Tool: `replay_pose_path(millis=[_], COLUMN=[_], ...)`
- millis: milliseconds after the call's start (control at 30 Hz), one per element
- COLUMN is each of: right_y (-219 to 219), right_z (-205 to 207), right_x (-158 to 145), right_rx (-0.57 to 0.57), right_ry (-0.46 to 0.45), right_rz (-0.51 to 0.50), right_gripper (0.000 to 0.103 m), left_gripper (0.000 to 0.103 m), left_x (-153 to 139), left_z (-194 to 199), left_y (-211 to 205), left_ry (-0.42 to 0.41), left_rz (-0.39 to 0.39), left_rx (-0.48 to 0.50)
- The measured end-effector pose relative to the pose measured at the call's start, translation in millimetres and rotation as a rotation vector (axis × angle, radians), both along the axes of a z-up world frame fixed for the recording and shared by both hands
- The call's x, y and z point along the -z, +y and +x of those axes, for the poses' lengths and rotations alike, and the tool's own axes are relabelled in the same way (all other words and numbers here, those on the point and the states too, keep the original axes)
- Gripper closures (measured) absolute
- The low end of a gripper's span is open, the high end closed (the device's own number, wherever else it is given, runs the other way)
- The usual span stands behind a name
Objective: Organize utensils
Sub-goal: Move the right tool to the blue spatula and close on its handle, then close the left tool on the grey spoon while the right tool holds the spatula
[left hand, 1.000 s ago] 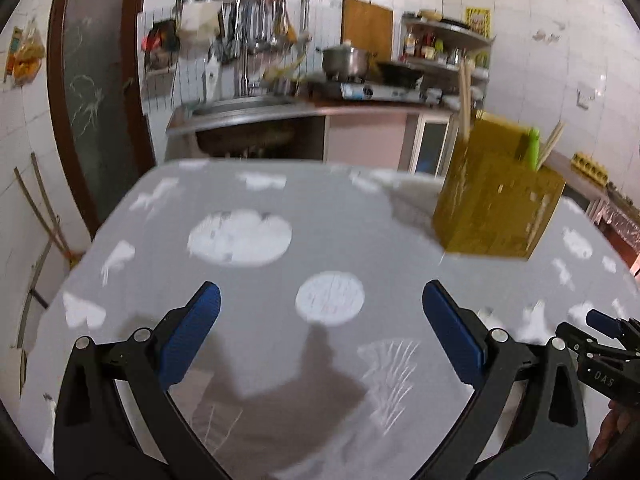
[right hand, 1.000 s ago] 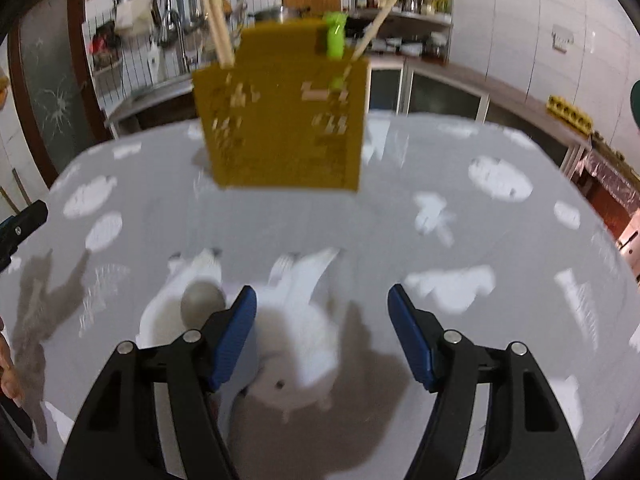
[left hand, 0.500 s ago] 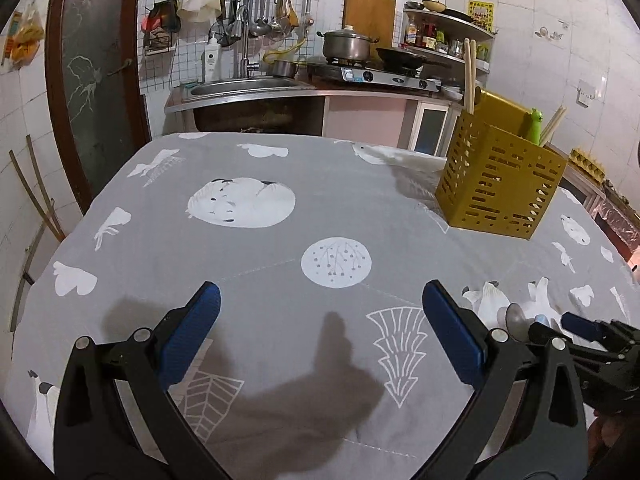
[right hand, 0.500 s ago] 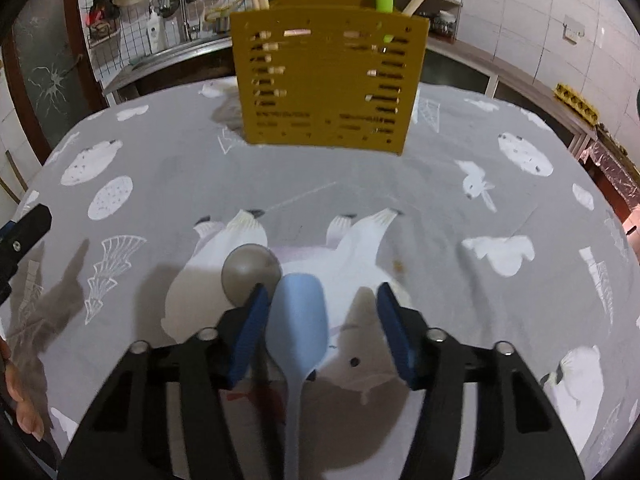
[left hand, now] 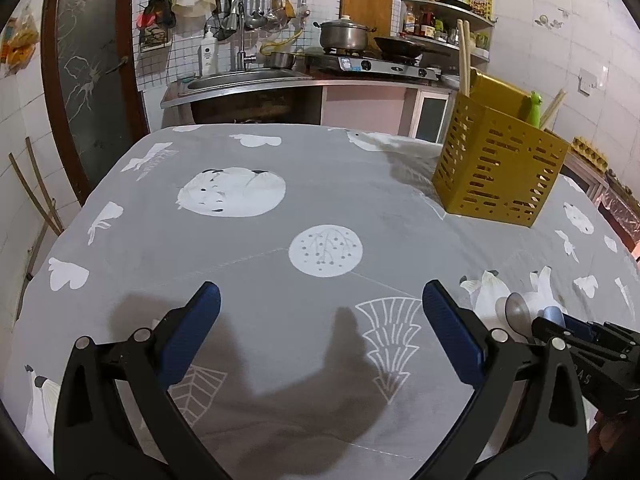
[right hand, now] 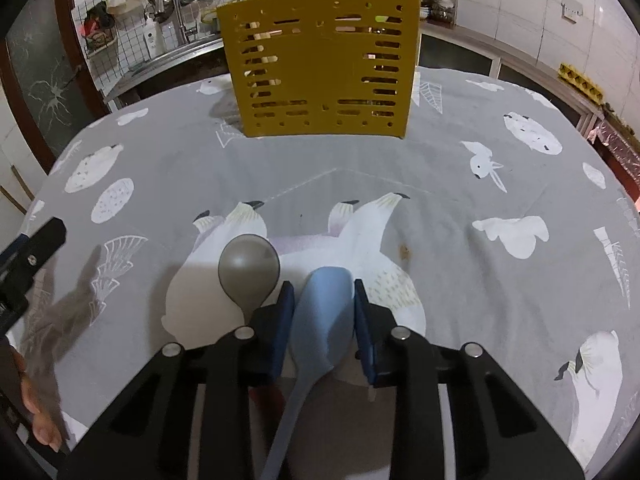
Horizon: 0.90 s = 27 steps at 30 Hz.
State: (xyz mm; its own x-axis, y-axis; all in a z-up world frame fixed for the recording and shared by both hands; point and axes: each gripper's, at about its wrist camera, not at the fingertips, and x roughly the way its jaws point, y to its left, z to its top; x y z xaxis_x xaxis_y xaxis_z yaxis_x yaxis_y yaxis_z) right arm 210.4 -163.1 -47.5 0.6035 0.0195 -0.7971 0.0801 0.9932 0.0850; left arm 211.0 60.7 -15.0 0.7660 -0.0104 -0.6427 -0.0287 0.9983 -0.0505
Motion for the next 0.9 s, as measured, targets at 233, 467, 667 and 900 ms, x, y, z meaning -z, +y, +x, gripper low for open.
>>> replay_pose_path(millis=[233, 467, 667, 900], right_y=[-25.3, -71.7, -112.5, -130.3], right_z=[3.1, 4.7, 3.7, 2.8], right_x=[-4.3, -8.1, -6.9, -1.3], right_rx=[-0.024, -0.030, 0.007, 0.026], right_ry=[-0.021, -0.046, -0.050, -0.056], right_rz=[0.034, 0.014, 0.022, 0.044], right_gripper=[0.076, 0.076, 0.076, 0.076], left_gripper=[0.005, 0.005, 0.005, 0.015], left_x=[4.5, 12.4, 19.5, 32.4], left_z=[3.0, 11.3, 17.5, 27.8], left_y=[-22.8, -64.5, -112.6, -152.1], left_ry=[0.038, 0.100, 0.148, 0.231], left_rz=[-0.015, -0.067, -0.088, -0.072], left_rx=[0.021, 0.065, 0.127, 0.155])
